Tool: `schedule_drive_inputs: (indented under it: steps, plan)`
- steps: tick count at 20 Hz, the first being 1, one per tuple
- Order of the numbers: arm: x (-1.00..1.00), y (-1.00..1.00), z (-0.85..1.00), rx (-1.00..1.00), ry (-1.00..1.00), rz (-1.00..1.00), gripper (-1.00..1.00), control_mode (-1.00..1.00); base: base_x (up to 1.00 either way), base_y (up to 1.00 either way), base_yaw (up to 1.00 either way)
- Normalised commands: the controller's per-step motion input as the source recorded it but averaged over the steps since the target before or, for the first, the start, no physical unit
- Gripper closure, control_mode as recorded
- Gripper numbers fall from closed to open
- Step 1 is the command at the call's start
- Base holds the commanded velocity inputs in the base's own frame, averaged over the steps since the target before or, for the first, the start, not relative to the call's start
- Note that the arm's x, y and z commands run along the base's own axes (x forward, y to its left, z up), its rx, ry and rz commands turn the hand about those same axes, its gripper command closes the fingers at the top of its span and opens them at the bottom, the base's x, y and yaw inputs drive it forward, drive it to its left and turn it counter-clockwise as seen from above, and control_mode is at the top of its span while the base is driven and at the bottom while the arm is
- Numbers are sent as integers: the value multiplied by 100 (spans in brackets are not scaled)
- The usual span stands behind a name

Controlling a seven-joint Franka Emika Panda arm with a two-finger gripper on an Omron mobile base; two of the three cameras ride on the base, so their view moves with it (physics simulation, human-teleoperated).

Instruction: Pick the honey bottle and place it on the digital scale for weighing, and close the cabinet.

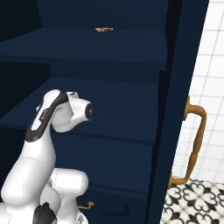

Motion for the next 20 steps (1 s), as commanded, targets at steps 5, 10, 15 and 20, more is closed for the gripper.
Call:
schedule_drive_inputs:
  steps: [5, 10, 15, 20]
  plan:
    - [1, 27, 0, -3, -2, 5, -100, -100, 0, 0, 0]
    - [0, -1, -5, 0, 2, 5, -100, -100, 0, 0, 0]
    - [6, -10, -16, 5, -5, 3, -100, -100, 0, 0, 0]
    - [20, 0, -17, 2, -1, 0, -100, -100, 0, 0, 0]
